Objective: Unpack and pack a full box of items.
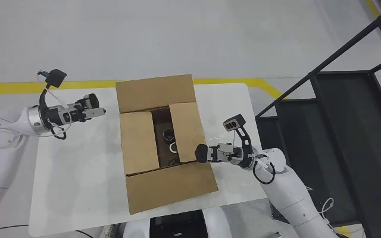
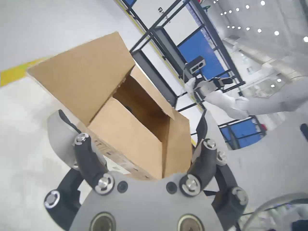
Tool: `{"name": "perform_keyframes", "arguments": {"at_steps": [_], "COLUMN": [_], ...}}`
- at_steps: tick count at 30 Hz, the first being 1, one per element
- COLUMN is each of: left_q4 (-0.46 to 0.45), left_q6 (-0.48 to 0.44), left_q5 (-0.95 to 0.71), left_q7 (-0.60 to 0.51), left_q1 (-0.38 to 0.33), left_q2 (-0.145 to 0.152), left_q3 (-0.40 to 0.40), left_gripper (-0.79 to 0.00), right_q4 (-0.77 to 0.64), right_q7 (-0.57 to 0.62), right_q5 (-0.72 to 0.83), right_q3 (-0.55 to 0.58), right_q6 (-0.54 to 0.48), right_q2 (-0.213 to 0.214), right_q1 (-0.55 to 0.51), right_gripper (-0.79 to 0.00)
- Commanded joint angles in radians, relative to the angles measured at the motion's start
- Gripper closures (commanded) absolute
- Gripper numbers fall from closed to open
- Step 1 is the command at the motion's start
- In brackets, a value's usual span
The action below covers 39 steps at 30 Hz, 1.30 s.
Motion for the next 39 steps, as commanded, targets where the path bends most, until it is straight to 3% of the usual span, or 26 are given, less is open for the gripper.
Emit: {"name": "perform_keyframes", "arguments": {"at_steps": [1,20,25,27,31,39], "left_q4": [0.0,0.0,-0.013,0.018,0.092,0.178], "left_q6": [-0.006,-0.006,0.073,0.098,0.087,0.048], "left_q5": [0.009,0.009,-0.135,-0.218,-0.212,-0.114], "left_q7": [0.008,0.008,0.01,-0.037,-0.079,-0.046], "left_q1": [0.001,0.001,0.038,0.036,0.0,-0.065], "left_q2": [0.0,0.0,-0.006,-0.008,-0.016,-0.031], "left_q3": [-0.001,-0.001,0.008,0.006,0.021,0.071], "left_gripper": [-0.785,-0.785,-0.785,-0.785,-0.785,-0.785], "right_q4": [0.0,0.0,0.0,0.0,0.0,-0.002], "right_q7": [0.0,0.0,0.0,0.0,0.0,-0.026], "right_q5": [0.0,0.0,0.0,0.0,0.0,-0.027], "right_q3": [0.0,0.0,0.0,0.0,0.0,0.003], "right_q6": [0.0,0.0,0.0,0.0,0.0,0.019], "right_q2": [0.0,0.0,0.0,0.0,0.0,0.001], "right_q1": [0.0,0.0,0.0,0.0,0.0,0.0], "right_gripper": [-0.785,-0.785,-0.785,-0.785,-0.785,-0.785]}}
